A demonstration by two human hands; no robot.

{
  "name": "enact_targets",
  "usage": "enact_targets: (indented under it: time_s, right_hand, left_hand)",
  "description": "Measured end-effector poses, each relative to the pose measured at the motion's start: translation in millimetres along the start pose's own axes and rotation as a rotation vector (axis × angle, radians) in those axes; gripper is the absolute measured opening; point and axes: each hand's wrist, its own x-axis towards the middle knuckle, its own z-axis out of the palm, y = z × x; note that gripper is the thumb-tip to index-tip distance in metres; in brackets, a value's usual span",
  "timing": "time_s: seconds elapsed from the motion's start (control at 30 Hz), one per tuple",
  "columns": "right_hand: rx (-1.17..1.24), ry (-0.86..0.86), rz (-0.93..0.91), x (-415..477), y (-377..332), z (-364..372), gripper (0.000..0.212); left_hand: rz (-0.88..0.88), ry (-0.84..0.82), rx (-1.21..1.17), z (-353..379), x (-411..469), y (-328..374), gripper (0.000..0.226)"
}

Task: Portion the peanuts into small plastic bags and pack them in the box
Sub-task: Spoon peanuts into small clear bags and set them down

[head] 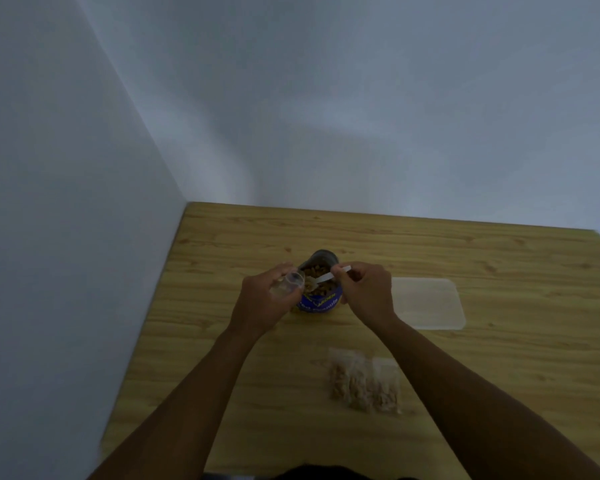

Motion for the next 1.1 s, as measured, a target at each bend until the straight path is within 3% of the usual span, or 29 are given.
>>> enact_targets:
  time_s: [0.23,0.47,0.67,1.1]
  right_hand:
    - [0.037,0.012,0.133,3,-2,4,0.022]
    - [0.072,-0.022,0.133,-7,-4,10,0.016]
    - [0.113,0.026,0.184,1,-6,10,0.024]
    - [0.437,0.045,0.464,1,7,-7,0.019]
  left_hand:
    - [-0.031,-0.007,-0.016,0,0,-2,0.043]
    - [-0.081,0.007,-0.040,0,-1,-1,0.040]
    - [-0.098,0.008,-0.041,-4,-1,2,0.037]
    - [-0.193,0.004,-0.166,-10,0,6,0.024]
